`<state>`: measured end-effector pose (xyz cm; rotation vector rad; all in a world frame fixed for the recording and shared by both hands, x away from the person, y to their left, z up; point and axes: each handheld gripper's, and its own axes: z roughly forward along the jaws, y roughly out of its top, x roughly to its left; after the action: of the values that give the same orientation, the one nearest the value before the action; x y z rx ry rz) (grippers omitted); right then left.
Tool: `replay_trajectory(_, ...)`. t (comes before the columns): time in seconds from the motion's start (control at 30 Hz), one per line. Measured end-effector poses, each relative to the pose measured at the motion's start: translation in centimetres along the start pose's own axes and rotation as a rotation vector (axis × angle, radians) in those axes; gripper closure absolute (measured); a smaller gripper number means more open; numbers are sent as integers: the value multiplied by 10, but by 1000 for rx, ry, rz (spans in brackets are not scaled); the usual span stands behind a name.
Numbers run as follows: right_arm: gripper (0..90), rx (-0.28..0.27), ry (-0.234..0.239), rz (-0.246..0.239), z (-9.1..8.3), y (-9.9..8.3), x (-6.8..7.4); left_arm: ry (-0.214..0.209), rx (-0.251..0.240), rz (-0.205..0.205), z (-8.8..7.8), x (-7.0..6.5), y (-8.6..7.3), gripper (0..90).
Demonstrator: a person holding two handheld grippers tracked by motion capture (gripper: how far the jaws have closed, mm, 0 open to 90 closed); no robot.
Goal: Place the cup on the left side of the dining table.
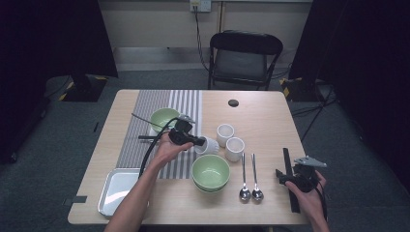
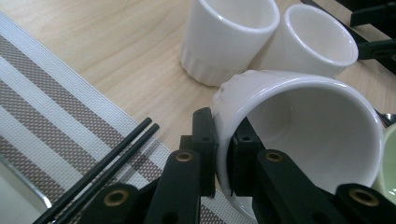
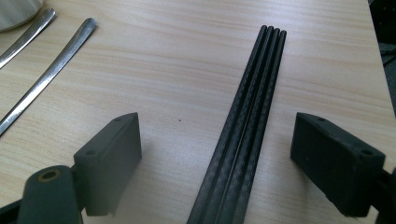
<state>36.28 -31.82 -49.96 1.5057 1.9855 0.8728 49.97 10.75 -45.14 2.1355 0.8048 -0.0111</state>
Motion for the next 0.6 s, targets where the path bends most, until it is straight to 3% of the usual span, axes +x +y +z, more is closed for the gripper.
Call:
replay_trajectory(0.2,154,0,0,0,0,0,0,5,-30,1,-10,1,1,837)
replay_trajectory(0.27,154,-1,1,0,0,0,0,40,-61,-2,-14,0,2,836)
replay_trajectory(0.6,154,0,0,0,0,0,0,29,-93,-5,-34,3,2,837)
